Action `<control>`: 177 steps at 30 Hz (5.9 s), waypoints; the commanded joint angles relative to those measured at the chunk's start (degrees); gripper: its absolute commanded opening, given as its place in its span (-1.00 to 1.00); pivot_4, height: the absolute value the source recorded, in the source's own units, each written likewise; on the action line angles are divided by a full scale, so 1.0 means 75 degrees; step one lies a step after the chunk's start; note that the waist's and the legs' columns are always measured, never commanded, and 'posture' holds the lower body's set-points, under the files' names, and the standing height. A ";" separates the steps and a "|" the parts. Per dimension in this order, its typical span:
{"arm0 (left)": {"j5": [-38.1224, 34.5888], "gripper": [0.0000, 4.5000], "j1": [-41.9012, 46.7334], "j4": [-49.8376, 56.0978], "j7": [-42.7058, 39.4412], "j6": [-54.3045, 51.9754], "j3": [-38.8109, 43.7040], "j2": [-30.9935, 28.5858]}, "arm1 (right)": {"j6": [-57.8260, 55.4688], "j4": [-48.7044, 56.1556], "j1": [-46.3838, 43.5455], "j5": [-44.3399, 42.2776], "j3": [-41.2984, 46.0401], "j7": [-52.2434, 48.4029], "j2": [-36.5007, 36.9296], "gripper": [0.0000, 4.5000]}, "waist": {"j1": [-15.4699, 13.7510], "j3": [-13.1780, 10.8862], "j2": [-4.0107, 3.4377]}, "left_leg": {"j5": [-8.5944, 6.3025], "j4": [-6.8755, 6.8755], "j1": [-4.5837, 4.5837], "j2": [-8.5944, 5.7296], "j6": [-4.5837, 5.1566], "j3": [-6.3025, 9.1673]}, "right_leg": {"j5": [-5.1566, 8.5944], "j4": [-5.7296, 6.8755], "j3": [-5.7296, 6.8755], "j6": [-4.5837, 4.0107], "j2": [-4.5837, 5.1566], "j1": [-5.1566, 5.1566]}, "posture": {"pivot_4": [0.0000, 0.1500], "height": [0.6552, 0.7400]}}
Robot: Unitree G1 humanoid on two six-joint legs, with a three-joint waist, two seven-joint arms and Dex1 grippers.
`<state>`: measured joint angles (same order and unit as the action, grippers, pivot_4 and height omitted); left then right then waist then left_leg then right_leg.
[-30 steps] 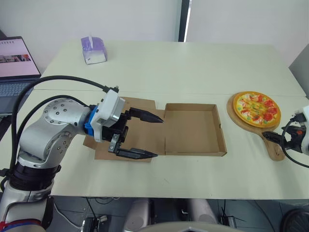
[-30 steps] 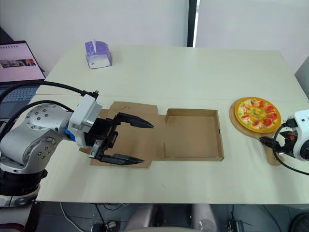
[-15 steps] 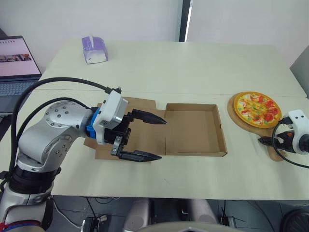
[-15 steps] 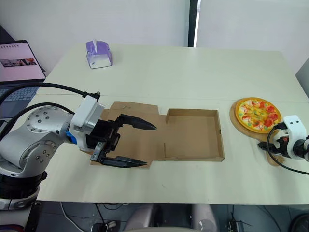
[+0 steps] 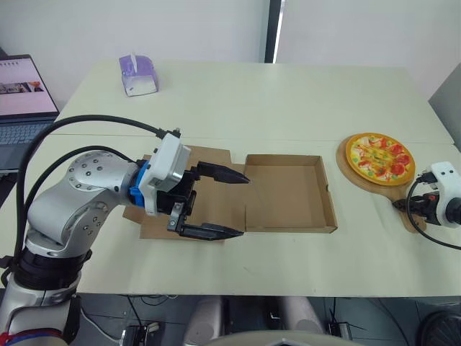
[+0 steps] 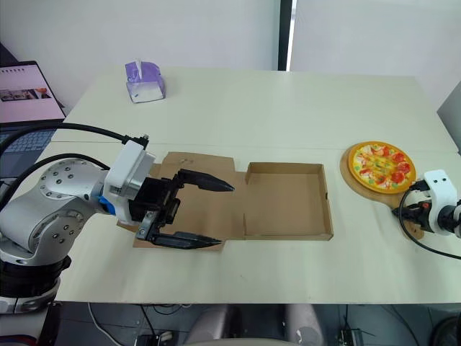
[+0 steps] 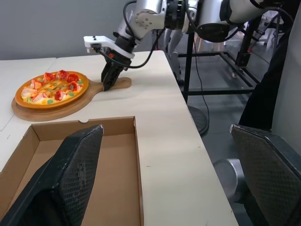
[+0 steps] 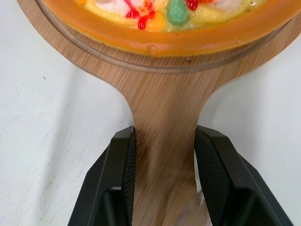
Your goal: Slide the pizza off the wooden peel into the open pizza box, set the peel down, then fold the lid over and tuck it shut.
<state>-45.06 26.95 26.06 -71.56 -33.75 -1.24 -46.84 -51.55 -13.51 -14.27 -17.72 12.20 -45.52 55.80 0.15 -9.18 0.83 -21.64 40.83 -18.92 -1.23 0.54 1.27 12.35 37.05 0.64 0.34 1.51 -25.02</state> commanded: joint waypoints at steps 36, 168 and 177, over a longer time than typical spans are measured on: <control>0.0002 1.00 -0.0624 -0.0187 0.0331 -0.0186 0.1509 -0.0961 | 0.3200 0.2583 -0.0144 -0.0182 0.0213 -0.2224 0.0913 -0.32 | -0.0025 -0.0071 -0.0098 | 0.0000 -0.0004 -0.0026 0.0004 0.0000 -0.0009 | 0.0000 -0.0002 -0.0008 0.0000 -0.0007 -0.0035 | 1.00 0.65; -0.7207 0.72 -0.7857 0.1640 1.1055 0.1222 0.2595 0.4793 | 0.3074 0.3806 -0.3058 -0.1782 -0.1985 -0.4101 -0.1158 1.00 | -0.0140 -0.0087 -0.0062 | -0.0004 -0.0002 -0.0004 -0.0005 0.0002 0.0002 | 0.0005 -0.0012 0.0014 -0.0014 0.0023 -0.0009 | 1.00 0.65; -0.7040 -0.56 -0.7919 0.1687 1.1086 0.1468 0.2401 0.4797 | 0.3113 0.3781 -0.3076 -0.1772 -0.1997 -0.4016 -0.1108 1.00 | -0.0132 -0.0087 -0.0063 | -0.0011 -0.0003 -0.0008 -0.0013 0.0015 -0.0011 | 0.0005 -0.0028 0.0001 -0.0010 0.0025 -0.0009 | 1.00 0.65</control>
<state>-97.87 -32.56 37.47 11.84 -23.32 16.86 -11.58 -28.48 13.32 -36.91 -30.36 -4.59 -75.90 46.76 -0.85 -9.83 0.36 -21.72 40.81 -18.98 -1.33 0.66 1.18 12.38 36.84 0.64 0.27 1.70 -25.09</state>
